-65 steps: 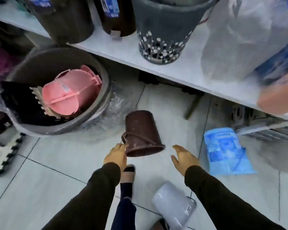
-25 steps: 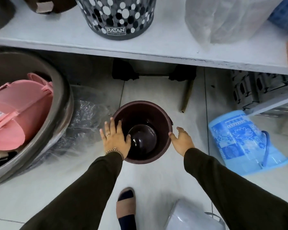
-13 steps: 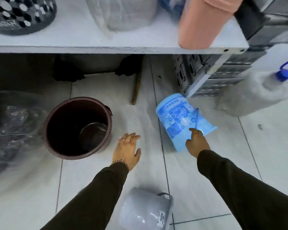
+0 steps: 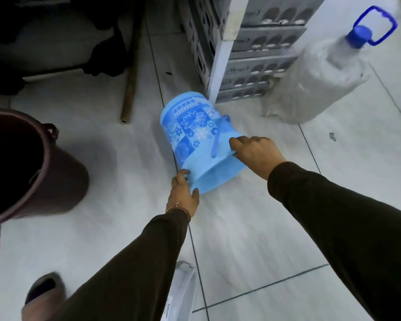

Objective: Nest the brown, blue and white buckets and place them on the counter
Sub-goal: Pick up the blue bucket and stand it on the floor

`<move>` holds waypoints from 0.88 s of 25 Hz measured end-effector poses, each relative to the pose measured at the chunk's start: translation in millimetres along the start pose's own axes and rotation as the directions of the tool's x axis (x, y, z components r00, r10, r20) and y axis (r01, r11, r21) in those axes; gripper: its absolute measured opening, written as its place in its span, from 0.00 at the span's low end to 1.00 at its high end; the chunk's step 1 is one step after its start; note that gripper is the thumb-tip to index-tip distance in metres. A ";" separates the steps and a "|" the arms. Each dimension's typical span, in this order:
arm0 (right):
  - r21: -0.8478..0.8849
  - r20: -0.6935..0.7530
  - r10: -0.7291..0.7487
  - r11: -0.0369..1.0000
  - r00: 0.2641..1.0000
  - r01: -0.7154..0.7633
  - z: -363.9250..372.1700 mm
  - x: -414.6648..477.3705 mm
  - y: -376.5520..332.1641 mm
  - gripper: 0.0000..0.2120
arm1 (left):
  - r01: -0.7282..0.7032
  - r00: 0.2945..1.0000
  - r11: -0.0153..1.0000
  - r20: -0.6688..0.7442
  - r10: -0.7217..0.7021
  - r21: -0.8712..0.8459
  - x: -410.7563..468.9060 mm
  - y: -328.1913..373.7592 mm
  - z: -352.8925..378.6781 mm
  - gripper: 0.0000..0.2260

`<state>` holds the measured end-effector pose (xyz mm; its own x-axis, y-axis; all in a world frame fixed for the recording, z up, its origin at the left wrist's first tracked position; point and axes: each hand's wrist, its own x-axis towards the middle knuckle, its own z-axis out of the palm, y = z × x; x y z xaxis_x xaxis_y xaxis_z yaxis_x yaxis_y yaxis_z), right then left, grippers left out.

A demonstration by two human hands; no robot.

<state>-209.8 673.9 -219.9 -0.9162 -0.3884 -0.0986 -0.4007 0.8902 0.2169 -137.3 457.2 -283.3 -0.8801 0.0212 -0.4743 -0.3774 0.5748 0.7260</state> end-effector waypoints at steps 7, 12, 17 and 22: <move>0.771 0.455 0.593 0.111 0.664 -0.627 -37.7 -19.9 26.2 0.10 | 0.114 0.981 0.929 -0.109 -0.162 -0.351 -7.4 28.1 -61.3 0.16; 0.698 0.690 0.595 -0.396 0.412 -0.597 -28.1 -16.8 4.7 0.12 | 0.025 0.998 0.913 -0.045 -0.048 -0.408 18.0 68.5 -72.3 0.35; 0.703 0.703 0.561 -0.451 0.438 -0.550 -30.3 -9.7 -4.5 0.24 | 0.020 0.989 0.952 -0.136 -0.064 -0.305 28.6 75.4 -77.4 0.33; 0.683 0.642 0.600 -0.164 0.478 -0.712 -50.4 -37.7 -23.4 0.29 | -0.090 0.990 0.971 -0.084 0.111 0.219 -13.4 70.3 -92.3 0.34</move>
<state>-166.1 655.7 -172.4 -0.6757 0.5017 -0.5400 0.7202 0.2930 -0.6289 -178.6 421.8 -179.9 -0.9376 0.0156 -0.3473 -0.2243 0.7360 0.6387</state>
